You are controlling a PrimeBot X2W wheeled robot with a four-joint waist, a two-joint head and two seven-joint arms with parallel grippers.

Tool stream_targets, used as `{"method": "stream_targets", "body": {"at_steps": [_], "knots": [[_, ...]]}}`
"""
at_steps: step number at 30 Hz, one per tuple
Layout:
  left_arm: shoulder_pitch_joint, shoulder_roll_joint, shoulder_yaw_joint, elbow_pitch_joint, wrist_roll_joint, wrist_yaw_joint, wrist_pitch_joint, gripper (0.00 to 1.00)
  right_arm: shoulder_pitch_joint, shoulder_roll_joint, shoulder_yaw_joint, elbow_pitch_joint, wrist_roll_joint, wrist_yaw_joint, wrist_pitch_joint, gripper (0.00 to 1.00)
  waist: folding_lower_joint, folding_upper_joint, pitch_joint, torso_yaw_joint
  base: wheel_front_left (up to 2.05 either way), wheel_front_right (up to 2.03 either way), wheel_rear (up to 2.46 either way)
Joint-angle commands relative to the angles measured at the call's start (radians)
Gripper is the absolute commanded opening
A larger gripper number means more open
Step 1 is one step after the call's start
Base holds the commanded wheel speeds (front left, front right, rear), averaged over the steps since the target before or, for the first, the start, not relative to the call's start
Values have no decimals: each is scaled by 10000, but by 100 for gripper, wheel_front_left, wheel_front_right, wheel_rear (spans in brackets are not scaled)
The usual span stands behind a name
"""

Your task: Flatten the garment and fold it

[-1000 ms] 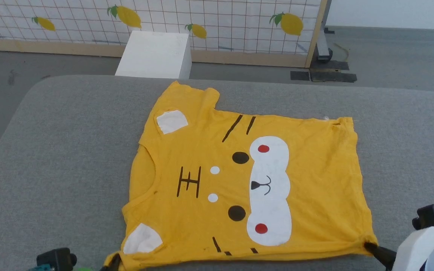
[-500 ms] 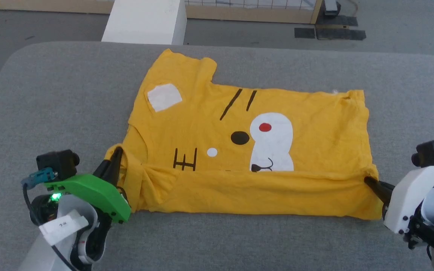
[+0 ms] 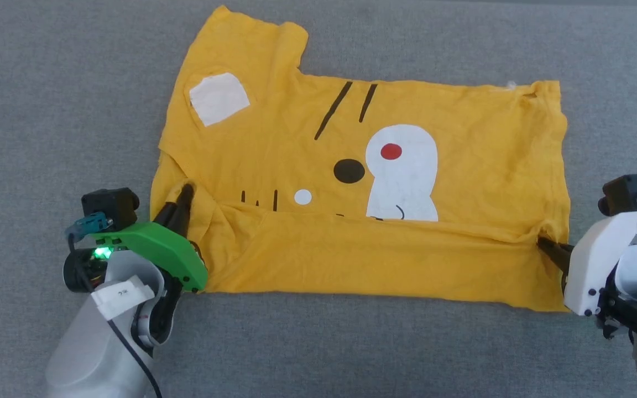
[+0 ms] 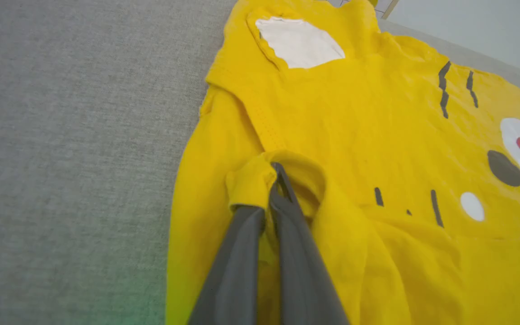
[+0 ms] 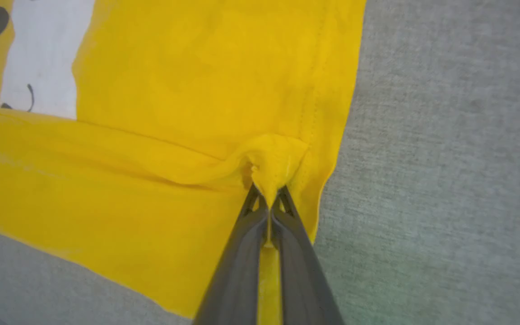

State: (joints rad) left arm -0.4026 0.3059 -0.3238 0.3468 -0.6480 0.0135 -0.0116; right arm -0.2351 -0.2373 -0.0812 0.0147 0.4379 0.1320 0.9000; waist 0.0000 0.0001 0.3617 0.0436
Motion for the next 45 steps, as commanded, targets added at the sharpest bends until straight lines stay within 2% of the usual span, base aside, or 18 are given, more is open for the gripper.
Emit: {"method": "stream_targets", "body": {"at_steps": [1,4,5,6,7,14,18,20,24,29,33,35,41,44,45], "knots": [[-256,-30,-28,194,88,-56,-63,0,-42,36,79,141,-41,-13,179,0,0,-1,194,-34,0,0,0],[-443,-78,-23,499,77,-133,-228,0,-36,91,6,147,-24,-13,267,0,0,-1,201,-37,0,0,0],[-512,-103,-9,592,46,-161,-265,20,-23,105,-8,142,-2,-13,280,35,0,-1,161,-23,0,0,0],[-571,-88,-13,640,79,-168,-325,62,-5,134,-21,122,62,-13,285,100,0,-1,106,-13,0,0,0],[-626,-98,43,679,49,-154,-404,100,15,194,-80,76,168,-13,264,100,0,-1,28,-6,0,0,0],[-394,197,495,351,3,297,-753,100,375,384,-612,-470,567,-13,2,100,0,-1,-925,85,0,0,0],[361,401,794,-418,30,727,-1094,100,719,688,-1221,-977,617,-13,-334,100,0,-1,-1587,173,0,0,0],[954,367,806,-842,-107,923,-901,100,940,864,-1453,-1200,589,-13,-358,100,0,-1,-1817,210,0,0,0],[1984,308,657,-1846,-362,1513,79,100,1302,1083,-1779,-1535,507,-13,-229,100,0,-1,-2048,273,0,0,0],[2593,596,19,-2949,-492,2360,2507,100,1513,1219,-2046,-1835,419,-13,-46,100,0,-1,-2089,320,0,0,0],[2431,938,-387,-2967,-411,2960,4216,100,1470,1305,-2069,-2025,400,-13,57,100,0,-1,-1922,215,0,0,0],[2222,1039,-534,-2753,-339,3001,4605,100,1430,1328,-2018,-2087,413,-13,85,100,0,-1,-1815,128,0,0,0],[1485,1005,-896,-1801,-378,2647,5208,100,1355,1334,-1954,-2185,425,-13,146,100,0,-1,-1497,-145,0,0,0],[1439,954,-995,-1252,-485,2649,5522,100,1304,1275,-1886,-2189,434,-13,151,100,0,-1,-1422,-304,0,0,0],[1465,923,-1008,-1146,-543,2648,5597,85,1316,1244,-1863,-2199,426,-13,158,100,0,-1,-1415,-326,0,0,0]]}}
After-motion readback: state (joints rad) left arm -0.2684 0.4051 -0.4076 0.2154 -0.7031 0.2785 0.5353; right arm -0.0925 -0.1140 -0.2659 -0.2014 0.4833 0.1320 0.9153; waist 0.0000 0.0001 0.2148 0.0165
